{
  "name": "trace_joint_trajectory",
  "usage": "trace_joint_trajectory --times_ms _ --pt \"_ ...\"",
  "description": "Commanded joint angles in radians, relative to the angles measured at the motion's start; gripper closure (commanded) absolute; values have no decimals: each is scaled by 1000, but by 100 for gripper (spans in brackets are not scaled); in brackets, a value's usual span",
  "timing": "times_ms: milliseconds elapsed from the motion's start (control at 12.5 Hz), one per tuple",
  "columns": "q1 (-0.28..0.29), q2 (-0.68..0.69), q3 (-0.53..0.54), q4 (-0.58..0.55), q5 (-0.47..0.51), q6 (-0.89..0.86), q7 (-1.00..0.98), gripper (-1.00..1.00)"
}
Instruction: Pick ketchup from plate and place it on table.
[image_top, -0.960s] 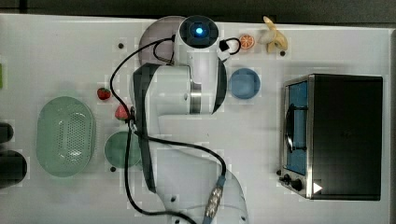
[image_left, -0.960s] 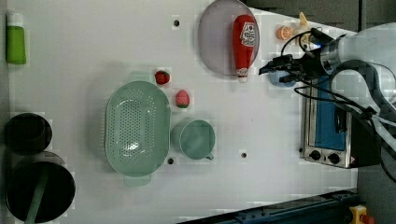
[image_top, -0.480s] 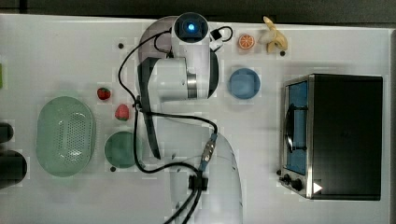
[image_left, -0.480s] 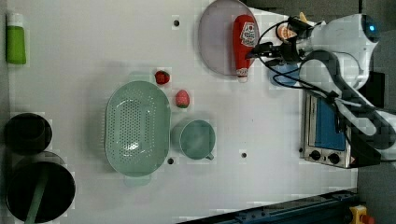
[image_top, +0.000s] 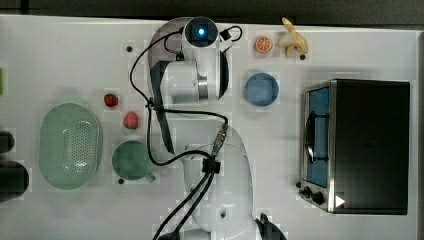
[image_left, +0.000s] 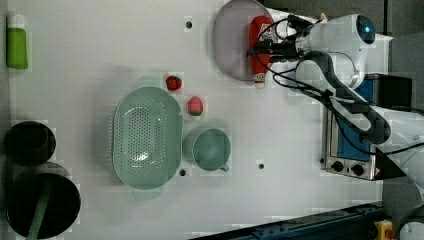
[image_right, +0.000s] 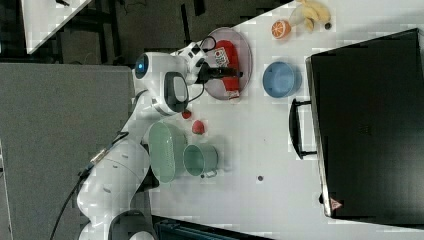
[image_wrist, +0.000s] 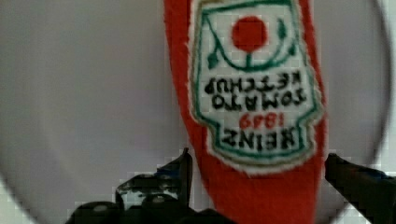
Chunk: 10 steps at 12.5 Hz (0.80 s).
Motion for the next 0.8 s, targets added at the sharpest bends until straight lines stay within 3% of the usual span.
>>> trace_joint_trajectory --times_ms 80,400,640,800 --pt "7 15 -3 59 1 36 -43 -100" --pt "7 22 -7 72 1 41 -43 -93" --pt "7 18 -14 82 1 35 -43 -27" --pt "6 14 -14 83 1 35 -43 -27"
